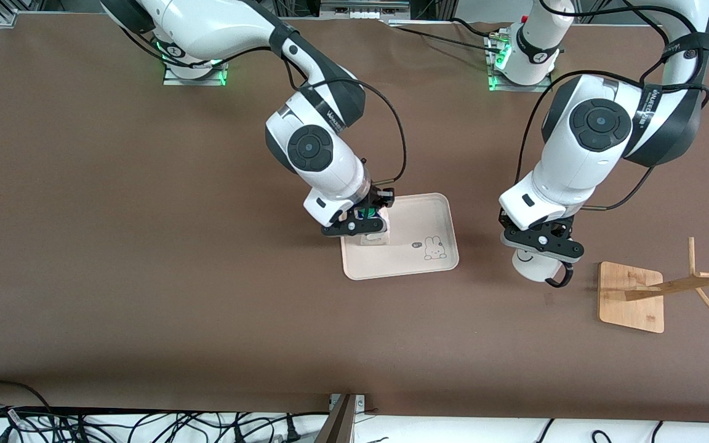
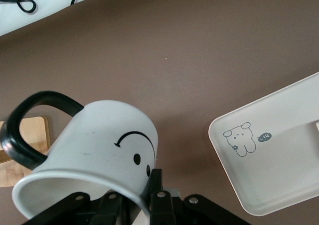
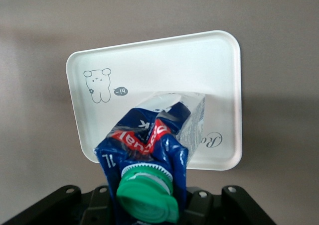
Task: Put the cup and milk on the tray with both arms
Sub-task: 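Lower the carton onto the tray while the left gripper carries the mug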
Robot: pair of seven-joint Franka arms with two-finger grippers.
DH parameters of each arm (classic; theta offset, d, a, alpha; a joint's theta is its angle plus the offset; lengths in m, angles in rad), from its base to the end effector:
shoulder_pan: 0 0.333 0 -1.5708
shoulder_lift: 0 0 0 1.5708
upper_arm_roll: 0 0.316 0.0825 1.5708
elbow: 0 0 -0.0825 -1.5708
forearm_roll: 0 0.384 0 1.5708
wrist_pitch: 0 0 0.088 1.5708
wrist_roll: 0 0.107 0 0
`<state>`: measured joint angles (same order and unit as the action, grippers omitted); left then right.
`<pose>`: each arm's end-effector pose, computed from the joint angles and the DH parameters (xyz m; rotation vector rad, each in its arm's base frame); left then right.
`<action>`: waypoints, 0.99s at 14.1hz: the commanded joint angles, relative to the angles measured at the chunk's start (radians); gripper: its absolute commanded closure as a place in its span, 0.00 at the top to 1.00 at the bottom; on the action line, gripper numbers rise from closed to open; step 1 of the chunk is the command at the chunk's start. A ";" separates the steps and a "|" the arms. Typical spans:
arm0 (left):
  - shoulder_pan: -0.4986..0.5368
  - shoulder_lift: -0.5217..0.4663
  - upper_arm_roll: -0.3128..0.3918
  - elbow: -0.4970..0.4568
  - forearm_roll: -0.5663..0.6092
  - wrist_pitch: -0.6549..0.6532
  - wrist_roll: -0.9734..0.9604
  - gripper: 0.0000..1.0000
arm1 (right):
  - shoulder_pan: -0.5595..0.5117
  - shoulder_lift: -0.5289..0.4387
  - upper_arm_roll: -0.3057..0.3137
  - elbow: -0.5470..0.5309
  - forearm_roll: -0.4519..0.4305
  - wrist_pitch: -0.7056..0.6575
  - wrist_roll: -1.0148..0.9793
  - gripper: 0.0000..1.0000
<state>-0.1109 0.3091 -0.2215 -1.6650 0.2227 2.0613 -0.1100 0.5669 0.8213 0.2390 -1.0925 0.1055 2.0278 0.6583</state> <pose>0.6292 -0.1902 0.4400 -2.9903 0.4592 -0.1872 0.5760 0.5206 0.3524 -2.8510 -0.0302 0.1121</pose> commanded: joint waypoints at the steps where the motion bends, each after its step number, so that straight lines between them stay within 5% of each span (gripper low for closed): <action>1: 0.004 0.010 0.001 0.031 -0.025 -0.026 0.033 0.00 | -0.009 -0.001 0.005 0.006 -0.010 0.003 -0.009 0.18; 11: 0.005 0.011 0.001 0.031 -0.026 -0.023 0.035 0.00 | -0.001 0.047 0.003 -0.010 -0.012 0.037 0.001 0.18; 13: 0.004 0.011 0.001 0.031 -0.026 -0.023 0.033 0.00 | 0.001 0.042 0.003 -0.010 -0.015 0.039 0.015 1.00; 14: 0.004 0.011 0.001 0.031 -0.026 -0.023 0.032 0.00 | 0.001 0.036 0.002 -0.010 -0.015 0.039 0.015 1.00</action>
<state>-0.1091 0.3101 -0.2215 -1.6646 0.2227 2.0611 -0.1099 0.5664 0.8697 0.2390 -1.0991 0.1054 2.0594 0.6586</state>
